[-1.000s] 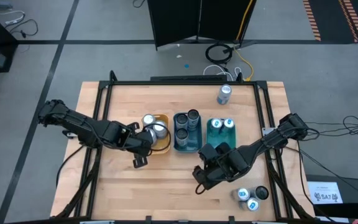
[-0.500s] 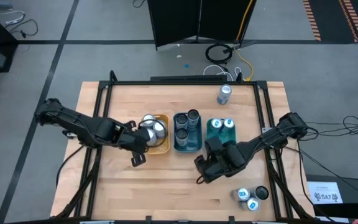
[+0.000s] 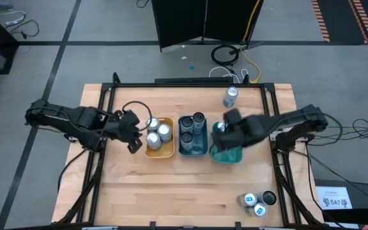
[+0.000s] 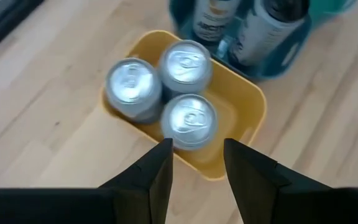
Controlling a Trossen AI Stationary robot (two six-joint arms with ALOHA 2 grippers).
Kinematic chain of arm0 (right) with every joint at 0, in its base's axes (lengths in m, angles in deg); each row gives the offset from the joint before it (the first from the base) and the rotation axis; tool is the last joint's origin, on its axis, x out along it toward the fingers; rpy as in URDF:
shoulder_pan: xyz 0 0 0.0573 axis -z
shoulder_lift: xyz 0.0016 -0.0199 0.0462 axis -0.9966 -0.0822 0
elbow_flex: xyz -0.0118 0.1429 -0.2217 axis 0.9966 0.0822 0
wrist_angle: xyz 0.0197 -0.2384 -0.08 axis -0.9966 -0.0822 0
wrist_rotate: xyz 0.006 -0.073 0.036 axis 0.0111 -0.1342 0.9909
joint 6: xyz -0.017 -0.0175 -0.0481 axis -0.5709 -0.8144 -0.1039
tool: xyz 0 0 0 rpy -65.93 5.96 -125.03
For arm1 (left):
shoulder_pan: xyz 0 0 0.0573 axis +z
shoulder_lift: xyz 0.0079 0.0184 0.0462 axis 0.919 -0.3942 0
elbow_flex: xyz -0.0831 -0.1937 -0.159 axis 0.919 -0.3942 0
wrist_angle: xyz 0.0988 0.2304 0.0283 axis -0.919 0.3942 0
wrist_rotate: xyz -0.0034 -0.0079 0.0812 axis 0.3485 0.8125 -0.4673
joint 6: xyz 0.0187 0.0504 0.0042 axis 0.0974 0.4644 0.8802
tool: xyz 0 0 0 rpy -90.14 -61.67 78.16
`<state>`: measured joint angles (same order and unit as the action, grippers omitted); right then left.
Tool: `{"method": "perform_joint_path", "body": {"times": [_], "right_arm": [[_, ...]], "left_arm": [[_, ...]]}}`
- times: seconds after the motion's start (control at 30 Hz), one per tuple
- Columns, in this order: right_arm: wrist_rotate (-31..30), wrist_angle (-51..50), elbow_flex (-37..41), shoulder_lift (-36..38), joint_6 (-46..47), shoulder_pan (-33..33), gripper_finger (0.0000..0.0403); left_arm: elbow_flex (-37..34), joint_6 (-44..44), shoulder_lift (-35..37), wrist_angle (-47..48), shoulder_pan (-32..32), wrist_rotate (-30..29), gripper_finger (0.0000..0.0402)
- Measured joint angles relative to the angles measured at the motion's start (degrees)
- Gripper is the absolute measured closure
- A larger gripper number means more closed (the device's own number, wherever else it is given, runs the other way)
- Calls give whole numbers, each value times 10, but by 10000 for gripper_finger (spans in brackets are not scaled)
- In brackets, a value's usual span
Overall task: Sort soda cans
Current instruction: Put the blue-white soda can into the yellow bin
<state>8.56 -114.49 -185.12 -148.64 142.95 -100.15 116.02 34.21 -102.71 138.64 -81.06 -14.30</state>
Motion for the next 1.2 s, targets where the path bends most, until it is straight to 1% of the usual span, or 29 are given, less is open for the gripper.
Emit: {"method": "perform_joint_path", "body": {"times": [0.23,0.37,0.43,0.57,0.63,0.7,0.77,0.87,0.97,1.03,1.2], "right_arm": [[-21,0,49,105,-118,136,22],[-16,39,98,162,-198,228,22],[15,92,131,186,-255,281,22],[113,229,211,206,-384,388,22],[131,274,245,204,-411,432,22],[133,310,269,199,-426,469,22],[135,343,285,188,-446,500,22],[160,376,292,161,-485,536,22],[165,392,292,125,-510,561,22],[180,405,292,101,-520,573,22],[189,438,292,51,-535,585,22]], "left_arm": [[0,-18,6,0,26,-25,249],[0,-44,6,-1,52,-31,249],[0,-54,6,-1,67,-31,249],[0,-64,6,-9,96,-32,249],[0,-64,6,-19,105,-32,249],[0,-64,6,-25,113,-32,249],[0,-73,6,-34,118,-31,249],[0,-79,6,-33,123,-31,249],[0,-86,6,-32,128,-31,249],[0,-92,6,-32,131,-31,249],[0,-93,6,-32,131,-31,249]]}}
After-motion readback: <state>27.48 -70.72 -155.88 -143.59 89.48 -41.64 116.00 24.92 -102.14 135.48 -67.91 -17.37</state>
